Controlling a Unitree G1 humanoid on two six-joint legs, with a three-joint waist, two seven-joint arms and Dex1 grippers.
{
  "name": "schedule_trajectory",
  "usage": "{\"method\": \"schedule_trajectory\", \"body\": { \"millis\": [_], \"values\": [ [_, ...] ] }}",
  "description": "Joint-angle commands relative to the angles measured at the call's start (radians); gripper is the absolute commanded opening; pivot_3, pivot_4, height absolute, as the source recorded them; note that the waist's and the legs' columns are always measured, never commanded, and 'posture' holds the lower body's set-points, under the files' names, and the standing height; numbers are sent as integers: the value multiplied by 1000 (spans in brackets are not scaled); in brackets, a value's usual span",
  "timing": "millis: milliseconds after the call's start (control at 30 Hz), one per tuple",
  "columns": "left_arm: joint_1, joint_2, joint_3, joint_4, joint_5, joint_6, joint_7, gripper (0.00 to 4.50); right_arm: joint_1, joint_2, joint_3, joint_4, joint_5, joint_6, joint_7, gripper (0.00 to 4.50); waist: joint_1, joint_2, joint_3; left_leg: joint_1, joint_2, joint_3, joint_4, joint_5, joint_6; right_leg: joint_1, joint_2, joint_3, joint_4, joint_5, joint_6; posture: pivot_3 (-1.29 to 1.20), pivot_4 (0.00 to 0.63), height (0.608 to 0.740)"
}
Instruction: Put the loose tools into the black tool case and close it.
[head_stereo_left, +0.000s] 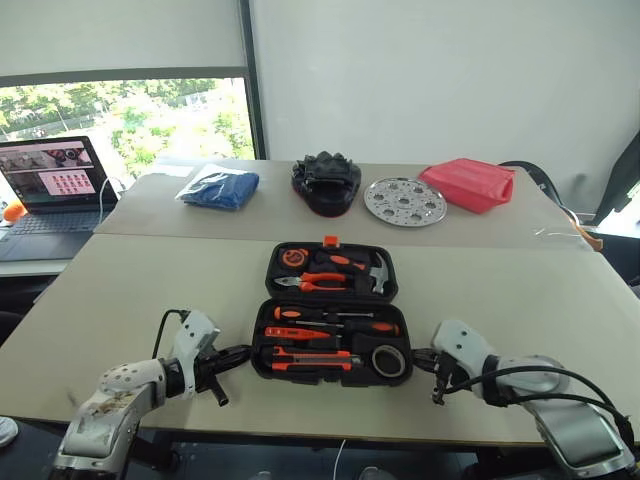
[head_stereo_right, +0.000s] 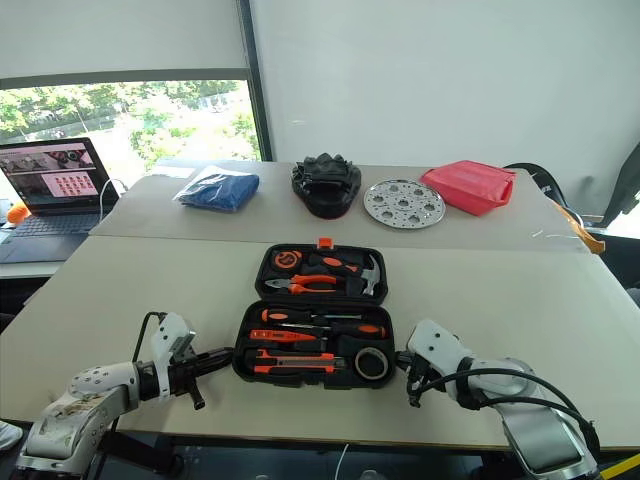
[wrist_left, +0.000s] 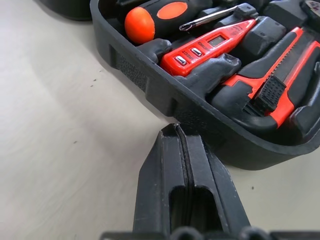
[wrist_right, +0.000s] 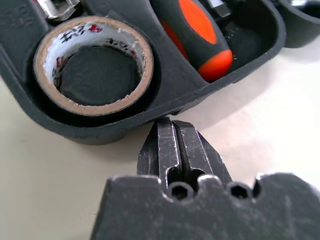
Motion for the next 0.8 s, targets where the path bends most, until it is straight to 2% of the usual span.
{"method": "schedule_trajectory", "body": {
  "millis": [33,67,133,167,233,267,300,367,433,500,600,800],
  "values": [
    [-21,55,105,0,-82,64,-11,24,20,-45,-123,-25,104,28,54,0,0,0,0,0,0,0,0,0,0,0,0,0,0,0,0,0,150,740],
    [-34,65,130,15,-102,82,-9,24,16,-55,-158,-24,136,51,65,0,0,0,0,0,0,0,0,0,0,0,0,0,0,0,0,0,150,740],
    [-111,108,162,41,-153,208,14,532,-56,-72,-231,-33,282,214,98,587,1,-1,0,0,0,0,0,0,0,0,0,0,0,0,0,0,150,740],
    [-147,134,156,55,-162,279,26,640,-94,-79,-246,-30,328,286,100,707,1,-2,1,1,0,0,1,0,0,1,0,0,0,0,0,0,150,740],
    [-276,153,154,99,-243,462,42,1506,-209,-103,-243,8,413,506,84,1560,-1,-3,1,1,0,0,1,2,0,1,1,0,1,0,0,0,150,740],
    [-332,152,154,120,-273,536,57,1750,-257,-106,-235,28,438,574,72,1771,-1,-3,2,1,0,-1,1,3,0,1,1,0,1,0,0,0,150,740],
    [-399,139,155,156,-291,601,85,2282,-321,-106,-216,58,442,645,45,2246,-1,-4,2,3,0,-1,1,3,0,3,1,0,1,0,0,0,150,740],
    [-486,125,130,212,-290,650,101,2849,-440,-79,-199,124,460,762,0,2749,-2,-4,1,4,0,-1,1,3,0,3,1,0,1,0,0,0,150,740],
    [-606,92,89,306,-239,703,185,3612,-608,-24,-160,245,446,869,-62,3491,-3,-4,1,4,-1,-1,0,3,0,3,1,0,1,1,0,0,150,740],
    [-697,58,65,384,-217,744,232,3612,-743,23,-110,366,405,922,-119,3491,-8,-4,1,1,-1,-1,0,3,0,0,1,0,1,1,-1,0,150,740],
    [-799,5,35,494,-169,744,287,3612,-897,123,-114,571,355,950,-216,3491,-12,-4,1,-3,-1,-1,-1,3,0,-4,1,-1,2,2,-1,0,150,740],
    [-916,-60,-40,652,-71,658,319,3612,-1007,156,0,798,253,860,-250,3491,-5,-4,1,-6,-2,-2,-3,3,0,-6,-2,-2,2,2,0,0,150,740]
  ]
}}
